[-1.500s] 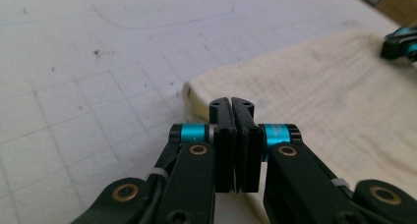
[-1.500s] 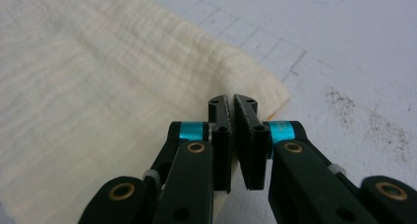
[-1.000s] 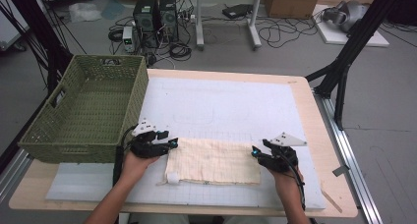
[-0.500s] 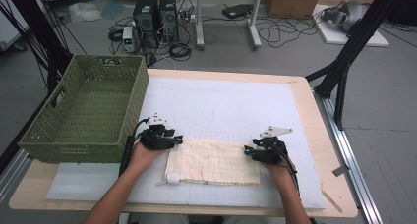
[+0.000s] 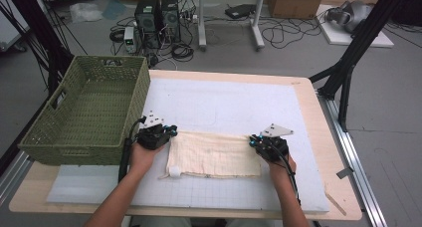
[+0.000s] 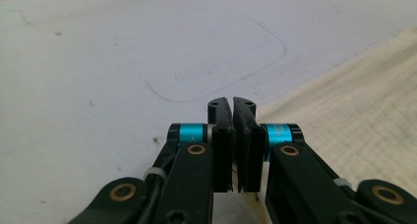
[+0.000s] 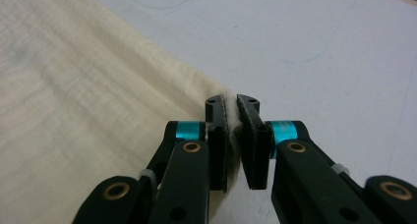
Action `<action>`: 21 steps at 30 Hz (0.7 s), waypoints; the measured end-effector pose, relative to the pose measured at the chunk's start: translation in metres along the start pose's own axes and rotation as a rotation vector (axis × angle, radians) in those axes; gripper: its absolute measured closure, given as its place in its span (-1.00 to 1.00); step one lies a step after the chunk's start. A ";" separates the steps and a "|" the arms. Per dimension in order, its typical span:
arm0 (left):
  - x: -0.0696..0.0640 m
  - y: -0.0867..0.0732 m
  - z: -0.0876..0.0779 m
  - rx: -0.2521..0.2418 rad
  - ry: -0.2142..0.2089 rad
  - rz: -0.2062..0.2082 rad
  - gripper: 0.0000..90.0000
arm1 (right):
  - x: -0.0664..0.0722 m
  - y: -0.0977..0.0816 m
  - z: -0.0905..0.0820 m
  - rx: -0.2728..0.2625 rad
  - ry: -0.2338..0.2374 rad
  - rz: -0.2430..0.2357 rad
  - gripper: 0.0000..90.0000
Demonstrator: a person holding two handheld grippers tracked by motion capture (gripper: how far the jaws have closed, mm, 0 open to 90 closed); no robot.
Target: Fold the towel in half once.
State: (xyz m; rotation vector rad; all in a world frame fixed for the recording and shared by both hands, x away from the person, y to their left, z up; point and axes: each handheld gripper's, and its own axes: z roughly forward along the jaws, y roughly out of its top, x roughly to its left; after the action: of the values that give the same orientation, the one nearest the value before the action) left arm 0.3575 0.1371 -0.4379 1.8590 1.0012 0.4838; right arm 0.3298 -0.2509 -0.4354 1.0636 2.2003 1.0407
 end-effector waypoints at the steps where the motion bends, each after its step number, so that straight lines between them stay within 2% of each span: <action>1: 0.001 0.000 0.001 -0.003 0.001 -0.003 0.91 | -0.001 0.002 0.003 0.001 -0.008 -0.001 0.84; 5: 0.003 -0.002 0.006 0.005 0.021 0.013 0.90 | -0.001 0.004 0.011 0.005 -0.040 0.016 0.83; 7: 0.003 -0.004 0.009 0.014 0.017 -0.010 0.87 | 0.000 0.004 0.016 0.020 -0.052 0.017 0.80; 8: 0.003 -0.004 0.009 0.021 0.019 -0.020 0.81 | 0.000 0.003 0.018 0.033 -0.064 0.019 0.73; 9: 0.003 -0.004 0.009 0.024 0.015 -0.026 0.72 | 0.000 0.003 0.020 0.037 -0.086 0.033 0.55; 10: 0.003 -0.004 0.009 0.032 0.003 -0.031 0.59 | -0.001 0.002 0.020 0.041 -0.097 0.053 0.47; 11: 0.003 -0.004 0.006 0.029 -0.007 -0.034 0.46 | -0.003 0.001 0.020 0.039 -0.095 0.075 0.40; 13: 0.003 -0.003 -0.001 0.002 -0.008 -0.029 0.36 | -0.006 -0.001 0.014 0.026 -0.108 0.093 0.23; 15: 0.002 -0.003 -0.007 -0.013 -0.021 -0.030 0.31 | -0.009 -0.001 0.003 -0.011 -0.100 0.113 0.11; 17: 0.000 -0.004 -0.012 -0.016 -0.048 -0.028 0.29 | -0.008 -0.002 -0.004 -0.029 -0.079 0.121 0.06; 19: -0.004 -0.006 -0.015 0.007 -0.081 -0.028 0.29 | -0.006 -0.004 -0.012 -0.032 -0.043 0.108 0.06; 21: -0.009 -0.010 -0.019 0.003 -0.108 -0.017 0.30 | -0.003 -0.008 -0.018 -0.027 -0.018 0.082 0.07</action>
State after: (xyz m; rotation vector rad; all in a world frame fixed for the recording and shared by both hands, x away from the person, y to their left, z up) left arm 0.3346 0.1422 -0.4361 1.8575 0.9444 0.3683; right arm 0.3155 -0.2644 -0.4307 1.1555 2.1389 1.0886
